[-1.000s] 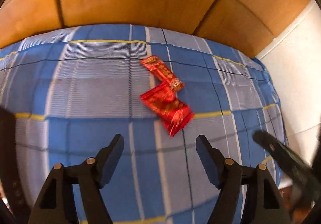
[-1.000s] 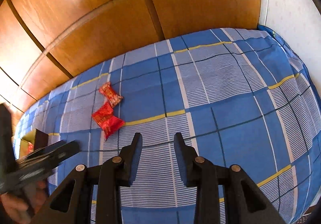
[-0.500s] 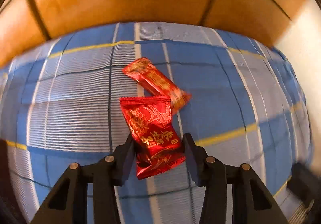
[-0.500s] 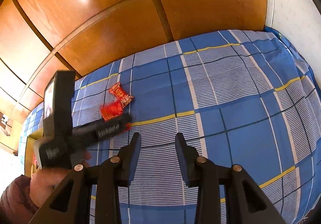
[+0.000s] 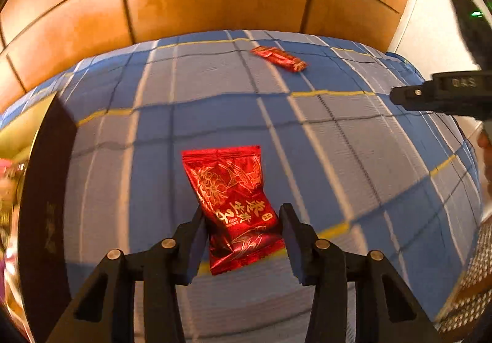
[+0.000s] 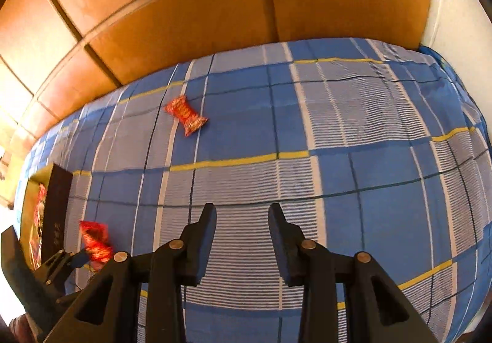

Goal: Organize snacks
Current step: 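Lift the red packet with the left gripper while the right gripper grasps the small red wrapped candy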

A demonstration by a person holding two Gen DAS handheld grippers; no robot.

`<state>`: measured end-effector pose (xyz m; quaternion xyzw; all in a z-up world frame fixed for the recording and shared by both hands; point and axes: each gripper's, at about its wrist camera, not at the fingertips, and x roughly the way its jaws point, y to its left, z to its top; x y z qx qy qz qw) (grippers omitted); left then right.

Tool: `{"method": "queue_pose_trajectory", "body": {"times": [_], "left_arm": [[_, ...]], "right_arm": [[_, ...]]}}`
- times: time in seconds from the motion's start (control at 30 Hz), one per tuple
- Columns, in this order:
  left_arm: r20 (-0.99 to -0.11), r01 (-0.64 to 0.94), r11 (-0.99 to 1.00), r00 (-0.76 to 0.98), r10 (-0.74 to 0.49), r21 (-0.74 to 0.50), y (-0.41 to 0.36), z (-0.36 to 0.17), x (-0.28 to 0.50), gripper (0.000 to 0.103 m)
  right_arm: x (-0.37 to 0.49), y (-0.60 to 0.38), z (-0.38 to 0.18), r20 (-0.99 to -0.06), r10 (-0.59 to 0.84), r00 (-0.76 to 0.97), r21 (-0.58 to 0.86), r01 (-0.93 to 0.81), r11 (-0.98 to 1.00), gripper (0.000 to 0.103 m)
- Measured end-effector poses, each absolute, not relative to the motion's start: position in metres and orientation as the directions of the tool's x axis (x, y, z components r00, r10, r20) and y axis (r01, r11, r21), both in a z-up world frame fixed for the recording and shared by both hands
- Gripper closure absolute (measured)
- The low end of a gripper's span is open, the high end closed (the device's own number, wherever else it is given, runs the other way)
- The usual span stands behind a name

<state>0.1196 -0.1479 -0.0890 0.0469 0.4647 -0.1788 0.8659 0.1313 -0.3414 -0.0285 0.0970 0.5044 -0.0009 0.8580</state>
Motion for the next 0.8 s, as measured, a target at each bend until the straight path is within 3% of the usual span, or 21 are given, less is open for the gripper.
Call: {"method": "queue_pose_trajectory", "body": {"times": [0.23,0.37,0.8], "left_arm": [[-0.765,0.379,0.919,0.560,-0.318,-0.104,-0.125,-0.096,0.102,0.056],[-0.750,0.388,0.918,0.582,-0.313,-0.082,-0.130,-0.098,0.099,0.056],[-0.732,0.386,0.917,0.596,-0.331,-0.100,-0.127,-0.100,0.096,0.056]], "right_arm": [[0.133,-0.306,-0.031,-0.863,0.140,0.486,0.139,-0.039,0.990,0.068],[0.159,-0.268,-0.030,-0.872,0.103,0.479,0.034,-0.149,0.988,0.068],[0.287,-0.241,-0.058,-0.889,-0.003,0.457,-0.072,-0.134,0.988,0.067]]}}
